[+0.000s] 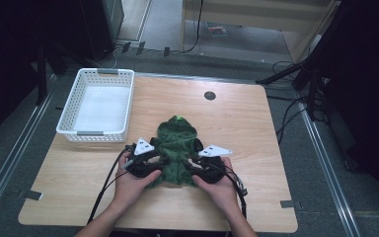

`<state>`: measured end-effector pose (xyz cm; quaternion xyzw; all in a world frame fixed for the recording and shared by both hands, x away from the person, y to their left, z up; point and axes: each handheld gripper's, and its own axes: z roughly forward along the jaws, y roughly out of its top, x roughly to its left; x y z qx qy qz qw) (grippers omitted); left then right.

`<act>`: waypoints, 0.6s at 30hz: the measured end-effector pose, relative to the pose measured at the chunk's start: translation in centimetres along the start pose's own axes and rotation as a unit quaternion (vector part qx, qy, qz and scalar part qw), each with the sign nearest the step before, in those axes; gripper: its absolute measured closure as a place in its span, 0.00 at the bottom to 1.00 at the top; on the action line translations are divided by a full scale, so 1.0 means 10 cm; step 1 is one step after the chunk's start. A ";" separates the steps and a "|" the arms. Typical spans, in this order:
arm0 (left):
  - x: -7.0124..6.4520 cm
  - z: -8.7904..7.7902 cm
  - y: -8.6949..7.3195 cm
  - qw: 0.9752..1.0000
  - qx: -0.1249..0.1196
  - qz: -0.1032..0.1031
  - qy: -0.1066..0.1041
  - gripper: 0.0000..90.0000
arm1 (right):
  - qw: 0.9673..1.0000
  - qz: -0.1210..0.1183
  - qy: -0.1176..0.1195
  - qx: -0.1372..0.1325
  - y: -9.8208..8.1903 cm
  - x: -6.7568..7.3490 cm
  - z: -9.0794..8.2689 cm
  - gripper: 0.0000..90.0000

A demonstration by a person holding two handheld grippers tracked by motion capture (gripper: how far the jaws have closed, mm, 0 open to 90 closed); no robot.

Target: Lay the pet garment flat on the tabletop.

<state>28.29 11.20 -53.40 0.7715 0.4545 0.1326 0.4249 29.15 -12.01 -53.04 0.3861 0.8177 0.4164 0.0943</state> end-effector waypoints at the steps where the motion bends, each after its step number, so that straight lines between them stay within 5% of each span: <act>1: -0.02 0.03 -0.01 1.000 0.005 0.003 -0.002 0.53 | 1.000 0.000 0.000 0.000 0.00 0.00 0.00 0.67; 3: -0.08 0.09 -0.05 0.999 0.031 0.024 0.027 0.61 | 0.999 -0.018 -0.030 0.022 -0.03 0.06 0.10 0.78; 5: -0.06 0.09 -0.06 0.998 0.039 0.028 0.032 0.75 | 0.998 -0.031 -0.045 0.031 -0.05 0.07 0.11 0.87; 9: 0.00 0.08 -0.07 0.998 0.043 0.037 0.040 0.92 | 0.995 -0.061 -0.067 0.038 -0.07 0.08 0.06 0.92; 15: 0.14 0.07 -0.08 0.999 0.035 0.010 0.039 0.94 | 0.992 -0.065 -0.100 0.043 -0.10 0.00 0.01 0.94; 18: 0.14 0.08 -0.06 1.000 0.028 0.003 0.010 0.75 | 0.997 -0.038 -0.067 0.030 -0.09 -0.03 0.00 0.83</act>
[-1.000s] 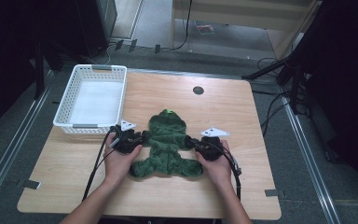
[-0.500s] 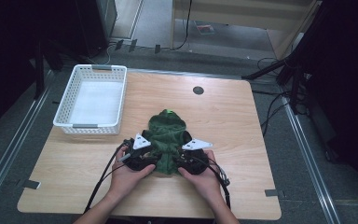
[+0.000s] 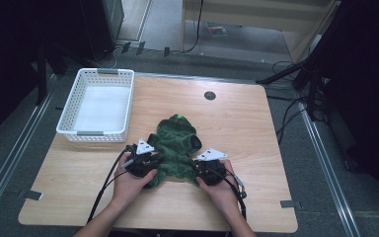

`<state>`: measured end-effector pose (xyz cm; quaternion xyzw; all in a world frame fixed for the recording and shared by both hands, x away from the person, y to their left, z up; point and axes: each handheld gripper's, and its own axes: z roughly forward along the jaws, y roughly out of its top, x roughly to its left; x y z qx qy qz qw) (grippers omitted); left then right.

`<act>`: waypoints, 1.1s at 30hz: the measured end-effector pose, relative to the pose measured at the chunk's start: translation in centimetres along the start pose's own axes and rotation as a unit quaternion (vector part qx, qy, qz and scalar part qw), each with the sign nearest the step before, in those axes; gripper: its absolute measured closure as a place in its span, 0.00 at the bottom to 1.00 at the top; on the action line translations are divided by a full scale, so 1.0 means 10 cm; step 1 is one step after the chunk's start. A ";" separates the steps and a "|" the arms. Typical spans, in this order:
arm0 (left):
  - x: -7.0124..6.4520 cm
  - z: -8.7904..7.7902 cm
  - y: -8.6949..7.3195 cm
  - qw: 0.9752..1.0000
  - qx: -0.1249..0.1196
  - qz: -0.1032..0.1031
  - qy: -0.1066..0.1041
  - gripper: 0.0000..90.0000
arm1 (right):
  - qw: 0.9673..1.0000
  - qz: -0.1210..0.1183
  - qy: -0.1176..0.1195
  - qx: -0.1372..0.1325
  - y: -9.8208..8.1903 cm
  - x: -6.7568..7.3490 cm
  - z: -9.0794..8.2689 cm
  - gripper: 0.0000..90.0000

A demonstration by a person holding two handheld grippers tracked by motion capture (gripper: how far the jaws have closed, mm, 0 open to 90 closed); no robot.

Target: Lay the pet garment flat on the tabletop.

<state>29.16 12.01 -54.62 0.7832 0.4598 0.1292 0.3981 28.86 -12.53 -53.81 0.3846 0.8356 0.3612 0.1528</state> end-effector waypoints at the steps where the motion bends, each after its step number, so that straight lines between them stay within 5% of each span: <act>1: 0.00 -0.03 0.01 1.000 -0.010 -0.013 -0.016 0.64 | 1.000 0.003 0.012 -0.011 0.01 0.01 -0.01 0.74; 3: 0.03 -0.08 0.01 0.999 -0.024 -0.026 -0.031 0.56 | 1.000 0.009 0.018 -0.020 0.01 0.02 -0.03 0.69; 5: 0.11 -0.24 0.02 0.995 -0.057 -0.050 -0.061 0.46 | 0.998 0.027 0.031 -0.049 0.01 -0.02 -0.17 0.63; 9: 0.15 -0.40 -0.02 0.994 -0.066 -0.047 -0.070 0.45 | 0.997 0.033 0.027 -0.071 -0.04 -0.06 -0.34 0.64; 11: 0.12 -0.45 -0.10 0.996 -0.051 -0.031 -0.073 0.45 | 0.997 0.030 0.024 -0.062 -0.14 -0.11 -0.42 0.66; 14: 0.05 -0.49 -0.29 0.999 -0.018 -0.005 -0.047 0.52 | 0.998 0.033 0.019 -0.042 -0.27 -0.13 -0.45 0.69; 20: 0.03 -0.46 -0.42 0.999 0.015 0.050 -0.015 0.66 | 1.000 0.018 -0.003 -0.008 -0.42 -0.11 -0.41 0.76; 22: 0.03 -0.45 -0.43 0.999 0.011 0.051 -0.014 0.67 | 1.000 0.009 -0.010 -0.009 -0.45 -0.10 -0.39 0.76; 25: 0.04 -0.45 -0.44 0.999 0.005 0.048 -0.016 0.66 | 1.000 0.005 -0.013 -0.006 -0.45 -0.09 -0.39 0.76; 28: 0.10 -0.46 -0.47 0.999 -0.014 0.025 -0.029 0.51 | 1.000 0.007 -0.013 -0.006 -0.45 -0.08 -0.40 0.75; 30: 0.19 -0.54 -0.50 0.997 -0.058 -0.002 -0.056 0.46 | 1.000 0.008 -0.008 -0.010 -0.46 -0.09 -0.41 0.72; 33: 0.23 -0.60 -0.52 0.995 -0.079 -0.009 -0.055 0.37 | 0.999 0.021 0.006 -0.036 -0.47 -0.12 -0.47 0.59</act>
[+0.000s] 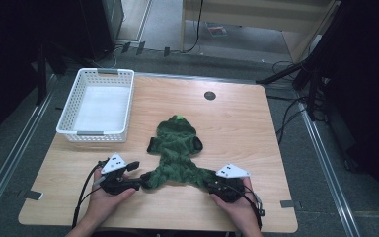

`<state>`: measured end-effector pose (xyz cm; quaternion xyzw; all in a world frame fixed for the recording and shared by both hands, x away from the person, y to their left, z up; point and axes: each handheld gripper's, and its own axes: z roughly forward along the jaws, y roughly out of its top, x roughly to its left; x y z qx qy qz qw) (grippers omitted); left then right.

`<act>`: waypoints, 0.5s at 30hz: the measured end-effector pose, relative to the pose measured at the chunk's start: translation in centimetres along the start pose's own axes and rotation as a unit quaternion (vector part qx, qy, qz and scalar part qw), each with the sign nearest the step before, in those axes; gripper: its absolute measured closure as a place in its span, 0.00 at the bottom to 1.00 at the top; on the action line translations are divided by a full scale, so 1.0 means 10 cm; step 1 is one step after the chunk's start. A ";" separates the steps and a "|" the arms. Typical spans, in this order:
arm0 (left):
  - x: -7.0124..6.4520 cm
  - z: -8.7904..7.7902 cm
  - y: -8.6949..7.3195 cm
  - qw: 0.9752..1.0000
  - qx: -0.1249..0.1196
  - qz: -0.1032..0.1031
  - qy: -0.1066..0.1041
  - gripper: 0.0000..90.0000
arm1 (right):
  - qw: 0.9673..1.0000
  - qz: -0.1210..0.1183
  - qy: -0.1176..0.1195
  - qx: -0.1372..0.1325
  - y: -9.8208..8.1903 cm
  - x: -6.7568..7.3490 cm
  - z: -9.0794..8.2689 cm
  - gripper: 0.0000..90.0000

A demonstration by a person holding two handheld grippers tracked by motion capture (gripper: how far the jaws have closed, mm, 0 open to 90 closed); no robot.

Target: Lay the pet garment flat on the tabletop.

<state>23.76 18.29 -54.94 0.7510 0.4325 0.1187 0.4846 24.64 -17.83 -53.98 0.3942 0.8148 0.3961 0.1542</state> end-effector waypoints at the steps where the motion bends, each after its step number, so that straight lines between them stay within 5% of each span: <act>1: 0.01 -0.03 -0.01 1.000 -0.008 -0.001 0.004 0.37 | 1.000 0.000 0.000 0.000 0.00 0.00 0.00 0.59; 5: 0.06 -0.17 -0.01 0.999 -0.027 0.006 0.028 0.28 | 0.998 0.040 -0.014 -0.053 0.02 -0.16 -0.17 0.40; 15: 0.31 -0.49 -0.06 0.997 -0.041 -0.020 0.057 0.16 | 0.991 0.084 -0.064 -0.080 -0.05 -0.46 -0.41 0.03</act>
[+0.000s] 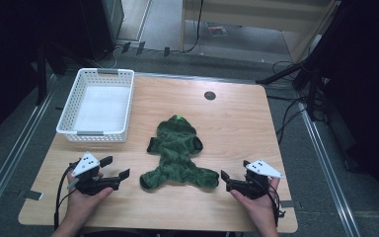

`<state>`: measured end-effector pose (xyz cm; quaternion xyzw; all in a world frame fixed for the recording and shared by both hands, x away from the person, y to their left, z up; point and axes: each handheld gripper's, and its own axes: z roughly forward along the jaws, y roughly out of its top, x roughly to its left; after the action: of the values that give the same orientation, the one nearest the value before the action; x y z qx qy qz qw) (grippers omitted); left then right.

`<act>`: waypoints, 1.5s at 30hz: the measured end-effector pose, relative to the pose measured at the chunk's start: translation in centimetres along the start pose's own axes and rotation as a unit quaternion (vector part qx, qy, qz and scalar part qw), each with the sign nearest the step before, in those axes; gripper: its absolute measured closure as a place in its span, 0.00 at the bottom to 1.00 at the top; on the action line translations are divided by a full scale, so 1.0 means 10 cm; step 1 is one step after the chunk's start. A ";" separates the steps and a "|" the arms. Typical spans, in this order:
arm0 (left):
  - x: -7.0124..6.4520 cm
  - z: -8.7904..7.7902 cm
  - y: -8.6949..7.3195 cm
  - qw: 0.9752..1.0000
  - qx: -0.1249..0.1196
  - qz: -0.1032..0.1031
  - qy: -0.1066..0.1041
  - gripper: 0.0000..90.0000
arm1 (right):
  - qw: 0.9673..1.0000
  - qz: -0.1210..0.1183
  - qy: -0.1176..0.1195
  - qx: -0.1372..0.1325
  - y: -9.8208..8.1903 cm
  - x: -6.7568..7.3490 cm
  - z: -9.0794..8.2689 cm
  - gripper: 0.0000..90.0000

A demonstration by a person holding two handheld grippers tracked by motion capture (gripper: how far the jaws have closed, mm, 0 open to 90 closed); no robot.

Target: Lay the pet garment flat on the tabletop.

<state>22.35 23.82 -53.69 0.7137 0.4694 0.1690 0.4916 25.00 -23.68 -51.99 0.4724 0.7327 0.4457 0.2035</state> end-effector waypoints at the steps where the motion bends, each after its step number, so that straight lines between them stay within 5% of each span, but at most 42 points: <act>1: 0.04 -0.03 -0.01 1.000 -0.001 -0.004 0.004 0.16 | 1.000 0.000 0.000 0.000 0.00 0.00 0.00 0.03; 12: 0.57 -0.50 -0.13 0.997 -0.038 -0.053 0.045 0.02 | 0.999 0.022 -0.039 0.001 -0.19 -0.34 -0.17 0.00; 16: 0.77 -0.68 -0.22 0.994 -0.039 -0.064 0.080 0.02 | 0.997 0.026 -0.067 -0.005 -0.33 -0.50 -0.27 0.00; 23: 1.08 -0.92 -0.32 0.986 -0.046 -0.099 0.126 0.02 | 0.996 0.054 -0.072 -0.025 -0.42 -0.62 -0.39 0.00; 26: 1.11 -0.92 -0.33 0.985 -0.049 -0.110 0.121 0.02 | 0.995 0.057 -0.072 -0.026 -0.42 -0.62 -0.39 0.00; 32: 1.08 -0.85 -0.32 0.988 -0.035 -0.090 0.119 0.02 | 0.996 0.058 -0.071 -0.021 -0.42 -0.63 -0.36 0.00; 45: 1.05 -0.78 -0.31 0.989 -0.022 -0.078 0.120 0.02 | 0.996 0.065 -0.065 -0.018 -0.42 -0.65 -0.33 0.00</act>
<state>20.59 37.09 -55.11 0.6386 0.5753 0.2251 0.4589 23.54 -31.54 -54.62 0.5430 0.6775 0.4393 0.2304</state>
